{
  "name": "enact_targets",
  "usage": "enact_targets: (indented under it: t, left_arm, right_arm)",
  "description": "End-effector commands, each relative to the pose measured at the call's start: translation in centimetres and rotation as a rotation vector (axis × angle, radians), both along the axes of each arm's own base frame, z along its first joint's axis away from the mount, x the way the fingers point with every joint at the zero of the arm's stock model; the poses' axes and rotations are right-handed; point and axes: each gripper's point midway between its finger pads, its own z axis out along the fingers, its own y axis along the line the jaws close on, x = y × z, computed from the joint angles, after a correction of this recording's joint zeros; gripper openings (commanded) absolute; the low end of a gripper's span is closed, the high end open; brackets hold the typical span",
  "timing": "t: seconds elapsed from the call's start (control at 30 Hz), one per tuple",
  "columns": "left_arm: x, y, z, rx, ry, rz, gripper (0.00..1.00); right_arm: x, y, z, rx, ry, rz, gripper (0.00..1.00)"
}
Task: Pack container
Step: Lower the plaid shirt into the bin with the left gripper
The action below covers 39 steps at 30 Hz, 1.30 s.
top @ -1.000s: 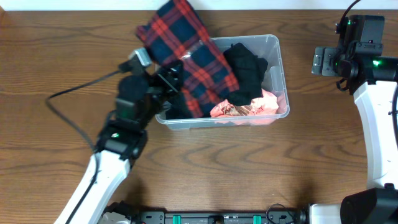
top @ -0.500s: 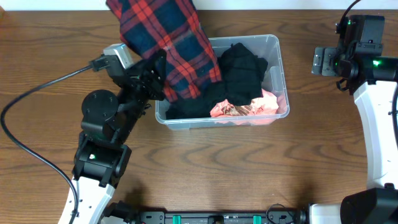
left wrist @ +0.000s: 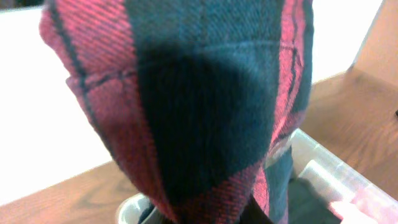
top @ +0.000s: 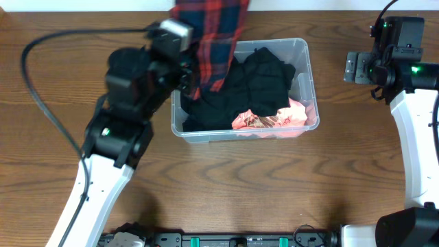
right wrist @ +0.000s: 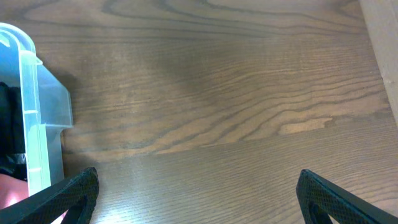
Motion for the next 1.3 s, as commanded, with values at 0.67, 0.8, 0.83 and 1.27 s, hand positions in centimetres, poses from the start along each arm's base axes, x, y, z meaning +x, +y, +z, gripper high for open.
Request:
enact_targets:
  t: [0.67, 0.8, 0.83, 1.27]
  left_arm:
    - [4.8, -6.6, -8.1, 0.883, -0.105, 0.164, 0.06]
    - [5.3, -7.5, -9.0, 0.914, -0.118, 0.128, 0.06]
    - [5.3, -7.8, -9.2, 0.935, -0.126, 0.105, 0.06]
    - [4.7, -11.7, -10.3, 1.030, -0.233, -0.151, 0.06]
  right_arm:
    - [0.0, -0.4, -0.1, -0.006, 0.004, -0.010, 0.99]
    - [0.0, -0.4, -0.1, -0.006, 0.004, -0.010, 0.99]
    - [0.0, -0.4, -0.1, -0.006, 0.004, -0.010, 0.99]
    - [0.0, -0.4, -0.1, -0.006, 0.004, -0.010, 0.99]
